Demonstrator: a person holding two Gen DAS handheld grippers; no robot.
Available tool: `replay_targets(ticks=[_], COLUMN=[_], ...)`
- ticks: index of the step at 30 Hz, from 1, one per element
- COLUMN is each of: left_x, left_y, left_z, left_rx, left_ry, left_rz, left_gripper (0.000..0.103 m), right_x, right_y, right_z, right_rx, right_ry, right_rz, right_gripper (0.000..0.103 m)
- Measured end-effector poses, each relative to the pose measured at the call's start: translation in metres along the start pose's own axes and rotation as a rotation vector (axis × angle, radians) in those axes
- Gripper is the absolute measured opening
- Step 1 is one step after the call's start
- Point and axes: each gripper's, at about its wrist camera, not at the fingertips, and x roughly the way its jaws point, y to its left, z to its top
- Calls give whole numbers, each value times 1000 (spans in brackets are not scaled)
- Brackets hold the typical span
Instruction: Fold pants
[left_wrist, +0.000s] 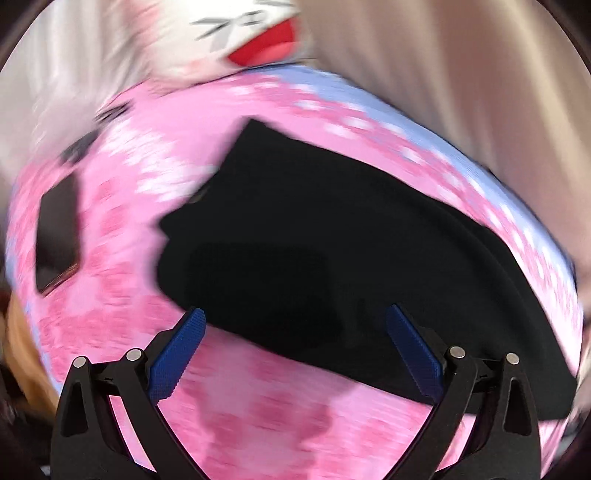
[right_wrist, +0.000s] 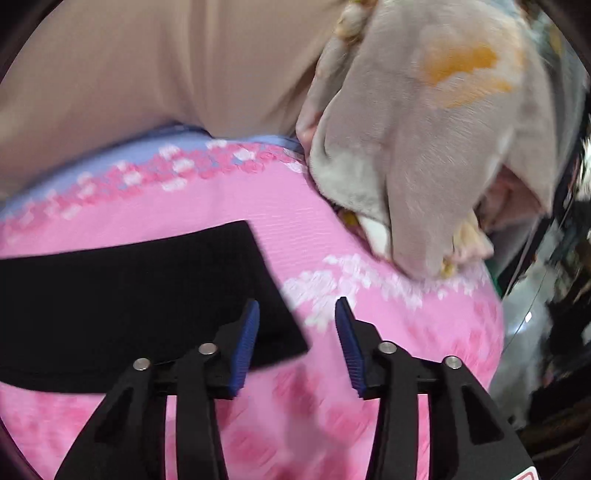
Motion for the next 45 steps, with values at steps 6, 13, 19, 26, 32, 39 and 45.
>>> replay_targets(ticks=[6,13,19,26,32,39,45], left_x=[29,24,36,-15,46,-39,3], left_y=[56,83,61,56,57,50,-2], left_z=[19,14,26,86,48,23,-1], left_rx=[-224,-319,-197,-13,79,63,94], left_ry=[137,199,212,21,160,-146,55], left_rz=[-237,-309,-432,-409,-215,-63,-258], left_gripper=[96,94,6,6,21,91,91], right_x=[-66,-93,-100,-125,-103,-103,-76], right_y=[69,159,228,275,277,296,272], right_z=[-38,-56,-60,-67,-83,-99,-92], right_rx=[-37,-106,-187,-257,-258,-347,-174], right_ry=[-30,-11,19,-12,53,92,148], right_rz=[111,224,309,374,318,444,504], right_gripper=[50,50,50,55,62,62,62])
